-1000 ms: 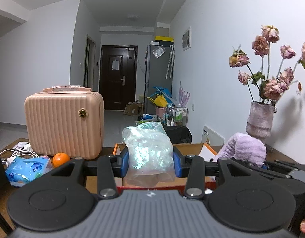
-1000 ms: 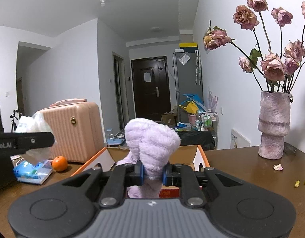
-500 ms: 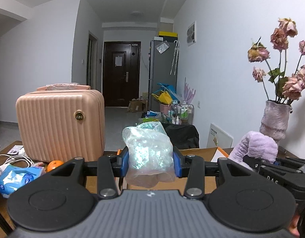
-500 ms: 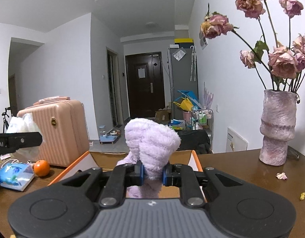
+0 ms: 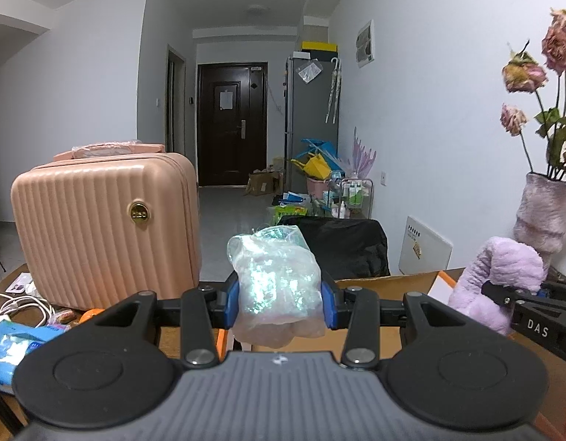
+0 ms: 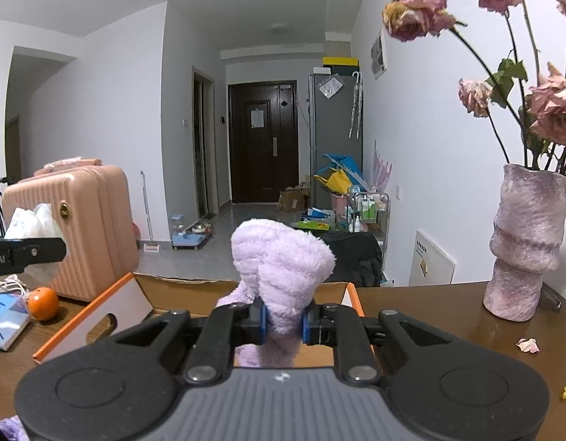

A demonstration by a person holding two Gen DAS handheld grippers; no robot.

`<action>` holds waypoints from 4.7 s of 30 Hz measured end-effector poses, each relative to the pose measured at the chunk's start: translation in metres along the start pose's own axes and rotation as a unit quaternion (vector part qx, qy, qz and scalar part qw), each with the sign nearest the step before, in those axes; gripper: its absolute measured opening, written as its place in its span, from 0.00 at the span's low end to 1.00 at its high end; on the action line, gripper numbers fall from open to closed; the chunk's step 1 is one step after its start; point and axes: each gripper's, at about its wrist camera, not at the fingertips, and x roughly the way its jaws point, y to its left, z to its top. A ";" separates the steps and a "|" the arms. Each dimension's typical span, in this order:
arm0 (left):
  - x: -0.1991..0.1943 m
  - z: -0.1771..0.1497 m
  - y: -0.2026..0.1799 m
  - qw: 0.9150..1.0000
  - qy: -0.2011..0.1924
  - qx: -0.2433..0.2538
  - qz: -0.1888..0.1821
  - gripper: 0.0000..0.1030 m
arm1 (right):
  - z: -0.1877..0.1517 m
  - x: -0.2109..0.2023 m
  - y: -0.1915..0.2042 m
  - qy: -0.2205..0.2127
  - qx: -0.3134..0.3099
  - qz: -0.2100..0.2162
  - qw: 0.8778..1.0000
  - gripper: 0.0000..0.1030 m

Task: Organize soft objects
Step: 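Carry the plastic bag and towel roll over the cardboard box with both grippers, then open the left gripper to drop the bag into the box while the right gripper releases the towel, then withdraw both grippers from the box back toward the pile, then grasp the light blue fluffy plush with the right gripper while the left gripper approaches the sheep plush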

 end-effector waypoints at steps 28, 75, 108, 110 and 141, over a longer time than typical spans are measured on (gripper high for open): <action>0.060 -0.024 -0.009 0.997 0.073 0.036 0.016 0.88 | -0.016 0.041 -0.001 0.059 -0.022 -0.018 0.998 0.75; -0.065 -0.038 0.015 0.999 0.032 -0.005 0.040 1.00 | -0.025 -0.075 0.006 -0.016 -0.019 -0.008 1.000 1.00; -0.201 -0.124 0.005 0.999 0.037 -0.003 0.015 1.00 | -0.114 -0.205 0.039 0.007 -0.052 0.018 0.998 1.00; -0.208 -0.130 0.007 0.999 0.041 -0.006 0.015 1.00 | -0.119 -0.211 0.042 0.009 -0.055 0.020 0.998 1.00; -0.212 -0.147 0.019 0.997 0.070 -0.032 0.020 1.00 | -0.139 -0.153 0.048 0.127 -0.051 0.037 0.990 1.00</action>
